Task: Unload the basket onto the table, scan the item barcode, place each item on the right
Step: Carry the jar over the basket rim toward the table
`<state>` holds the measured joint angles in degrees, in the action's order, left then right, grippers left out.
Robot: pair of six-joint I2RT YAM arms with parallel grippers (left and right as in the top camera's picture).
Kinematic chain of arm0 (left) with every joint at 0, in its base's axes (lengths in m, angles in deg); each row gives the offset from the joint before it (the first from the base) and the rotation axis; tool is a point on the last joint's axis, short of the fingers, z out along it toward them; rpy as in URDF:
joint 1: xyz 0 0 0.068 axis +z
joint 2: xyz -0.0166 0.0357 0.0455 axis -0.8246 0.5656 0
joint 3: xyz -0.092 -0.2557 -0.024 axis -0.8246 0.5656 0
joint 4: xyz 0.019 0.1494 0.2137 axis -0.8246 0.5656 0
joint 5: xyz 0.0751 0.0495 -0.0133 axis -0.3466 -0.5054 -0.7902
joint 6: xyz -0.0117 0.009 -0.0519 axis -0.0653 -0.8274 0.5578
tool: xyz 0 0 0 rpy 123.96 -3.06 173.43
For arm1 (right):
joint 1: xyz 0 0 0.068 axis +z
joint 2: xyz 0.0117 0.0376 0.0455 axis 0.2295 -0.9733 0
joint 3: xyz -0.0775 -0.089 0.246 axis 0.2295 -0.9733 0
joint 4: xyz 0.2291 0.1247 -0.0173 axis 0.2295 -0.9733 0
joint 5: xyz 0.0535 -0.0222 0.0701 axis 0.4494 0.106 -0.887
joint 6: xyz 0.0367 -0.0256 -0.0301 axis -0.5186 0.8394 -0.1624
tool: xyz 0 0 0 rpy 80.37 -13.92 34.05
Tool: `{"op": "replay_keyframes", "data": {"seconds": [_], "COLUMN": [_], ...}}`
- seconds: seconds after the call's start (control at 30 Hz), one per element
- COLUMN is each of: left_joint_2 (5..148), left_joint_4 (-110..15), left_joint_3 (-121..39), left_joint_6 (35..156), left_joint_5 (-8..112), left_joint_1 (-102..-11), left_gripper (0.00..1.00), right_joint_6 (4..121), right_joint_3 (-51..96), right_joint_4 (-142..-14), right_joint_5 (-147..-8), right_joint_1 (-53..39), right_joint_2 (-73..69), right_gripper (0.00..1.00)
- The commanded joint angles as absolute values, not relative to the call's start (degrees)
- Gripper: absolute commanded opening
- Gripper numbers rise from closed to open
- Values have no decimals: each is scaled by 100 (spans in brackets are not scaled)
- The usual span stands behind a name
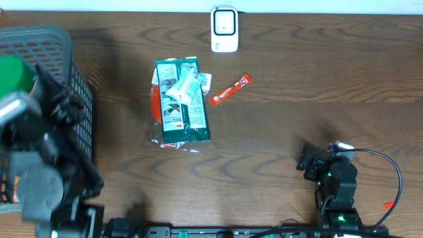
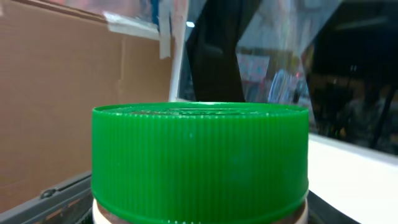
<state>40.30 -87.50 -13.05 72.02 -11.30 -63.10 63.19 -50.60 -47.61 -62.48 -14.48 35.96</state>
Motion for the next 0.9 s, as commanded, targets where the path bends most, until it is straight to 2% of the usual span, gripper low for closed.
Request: {"op": "replay_keyframes", "data": {"seconds": [0.0,0.17,0.3,0.5,0.57,0.63,0.87], "left_joint_2": [3424,2655,2574,2943,3125,3317,4032], "left_joint_4": [-8804,-8826,-9095,-10022,-10350,-10647,-10852], "left_joint_3": [-1054,-623,-610,-610,-610,-610,-610], "left_joint_6": [7318,7325,7458,7447,7447,7445,7443], "left_joint_5": [-789,-239,-35,-37,-37,-37,-37], "left_joint_1": [-6149,-5871,-5875,-5878,-5878,-5878,-5878], "left_gripper": [17,17,17,17,25,28,24], "right_joint_6": [6228,6225,6225,6228,6228,6228,6230], "right_joint_3": [-5069,-5069,-5069,-5069,-5069,-5069,-5069], "right_joint_4": [-4777,-4770,-4753,-4733,-4733,-4731,-4676], "right_joint_5": [-6240,-6373,-6388,-6386,-6386,-6379,-6279], "right_joint_1": [-1435,-1435,-1435,-1435,-1435,-1435,-1435], "right_joint_2": [3591,3591,3589,3591,3591,3591,3589], "right_gripper": [99,99,99,99,99,99,99]}}
